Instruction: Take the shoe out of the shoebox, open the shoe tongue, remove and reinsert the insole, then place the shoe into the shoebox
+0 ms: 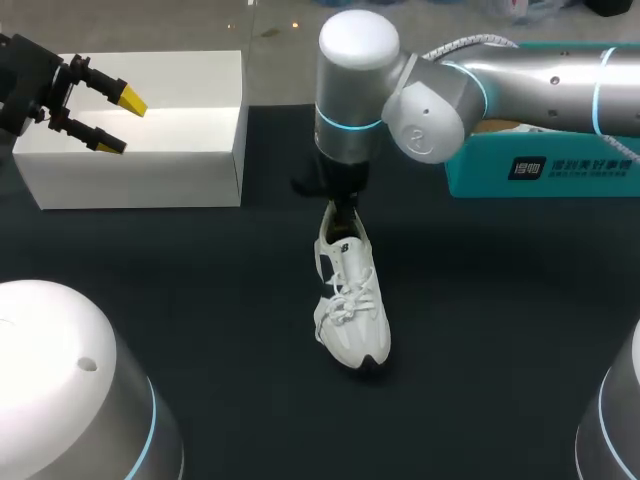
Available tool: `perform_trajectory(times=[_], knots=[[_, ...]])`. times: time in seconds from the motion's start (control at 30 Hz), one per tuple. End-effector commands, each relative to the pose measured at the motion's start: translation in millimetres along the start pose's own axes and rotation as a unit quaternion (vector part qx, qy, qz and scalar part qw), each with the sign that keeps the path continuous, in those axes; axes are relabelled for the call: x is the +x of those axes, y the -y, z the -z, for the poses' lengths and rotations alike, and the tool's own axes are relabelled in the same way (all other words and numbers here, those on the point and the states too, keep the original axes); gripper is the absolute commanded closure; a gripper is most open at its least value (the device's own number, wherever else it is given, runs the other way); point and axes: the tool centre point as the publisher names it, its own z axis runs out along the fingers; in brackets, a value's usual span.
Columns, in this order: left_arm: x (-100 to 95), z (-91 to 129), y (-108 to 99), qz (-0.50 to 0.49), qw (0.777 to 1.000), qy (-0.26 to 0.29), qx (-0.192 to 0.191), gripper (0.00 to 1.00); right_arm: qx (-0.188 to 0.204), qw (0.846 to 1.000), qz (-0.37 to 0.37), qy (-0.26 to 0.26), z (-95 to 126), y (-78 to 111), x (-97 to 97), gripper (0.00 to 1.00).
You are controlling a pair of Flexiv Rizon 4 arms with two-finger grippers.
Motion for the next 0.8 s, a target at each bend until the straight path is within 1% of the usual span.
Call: perform_trajectory(times=[0.03, 0.1, 0.17, 0.3, 0.4, 0.47, 0.7, 0.73, 0.8], knots=[[-0.7, 0.2, 0.1, 0.000, 1.000, -0.002, 0.000, 0.00, 0.003, 1.000, 0.001, 0.003, -0.1, 1.9, 4.6, 1.00], [-0.7, 0.2, 0.1, 0.000, 1.000, -0.002, 0.000, 0.00, 0.004, 1.000, -0.001, 0.005, 5.6, 4.5, 4.8, 1.00], [-0.7, 0.2, 0.1, 0.000, 1.000, -0.002, 0.000, 0.00, 0.014, 1.000, -0.006, 0.008, 12.3, 7.2, 4.4, 1.00], [-0.7, 0.2, 0.1, 0.000, 1.000, -0.002, 0.000, 0.00, 0.024, 0.999, -0.014, 0.024, 39.6, 14.1, -0.5, 1.00], [-0.7, 0.2, 0.1, 0.000, 1.000, -0.002, 0.000, 0.00, 0.023, 0.999, -0.009, 0.038, 66.8, 16.7, -5.9, 1.00], [-0.7, 0.2, 0.1, 0.000, 1.000, -0.002, 0.000, 0.00, 0.022, 0.999, 0.003, 0.046, 89.5, 17.9, -10.6, 1.00], [-0.7, 0.2, 0.1, 0.000, 1.000, -0.002, 0.000, 0.00, 0.014, 0.998, 0.053, 0.040, 167.5, 25.5, -29.2, 1.00], [-0.7, 0.2, 0.1, 0.000, 1.000, -0.002, 0.000, 0.00, 0.014, 0.997, 0.058, 0.043, 173.3, 26.1, -31.2, 1.00], [-0.7, 0.2, 0.1, 0.000, 1.000, -0.002, 0.000, 0.00, 0.018, 0.997, 0.065, 0.047, 193.2, 27.2, -37.9, 1.00]])
